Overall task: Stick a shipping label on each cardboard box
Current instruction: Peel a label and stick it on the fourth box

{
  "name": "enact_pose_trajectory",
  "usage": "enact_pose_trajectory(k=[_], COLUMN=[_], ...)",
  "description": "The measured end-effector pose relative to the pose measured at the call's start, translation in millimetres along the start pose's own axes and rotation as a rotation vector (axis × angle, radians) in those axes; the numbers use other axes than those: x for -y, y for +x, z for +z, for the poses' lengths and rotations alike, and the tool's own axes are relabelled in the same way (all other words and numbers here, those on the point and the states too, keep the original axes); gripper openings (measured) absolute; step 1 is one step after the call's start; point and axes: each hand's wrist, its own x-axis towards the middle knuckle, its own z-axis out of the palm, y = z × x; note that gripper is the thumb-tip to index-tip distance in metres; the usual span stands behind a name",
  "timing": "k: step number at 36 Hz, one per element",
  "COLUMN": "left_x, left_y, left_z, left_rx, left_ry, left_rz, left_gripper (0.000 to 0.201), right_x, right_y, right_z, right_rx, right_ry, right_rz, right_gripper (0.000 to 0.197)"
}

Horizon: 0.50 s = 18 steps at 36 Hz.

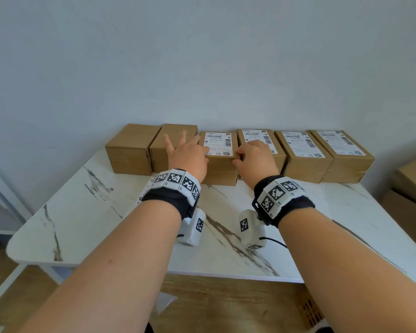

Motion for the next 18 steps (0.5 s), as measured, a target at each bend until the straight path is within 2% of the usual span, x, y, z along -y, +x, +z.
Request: enact_pose_trajectory(k=[10,15,18], left_x=[-2,1,5], left_y=[27,31,27], left_z=[10,12,8], left_rx=[0.045,0.115,0.134], left_ry=[-0.009,-0.127,-0.190], left_rz=[-0.008,-0.051,-0.045], left_gripper=[0.038,0.041,0.052], right_x=[-4,-5,1], right_y=[25,27,25], right_z=[8,10,6], right_rx=[0.034,0.031,0.066], right_ry=[0.037,0.068,0.072], right_rz=[0.093,0.131,0.146], right_gripper=[0.025,0.021,0.014])
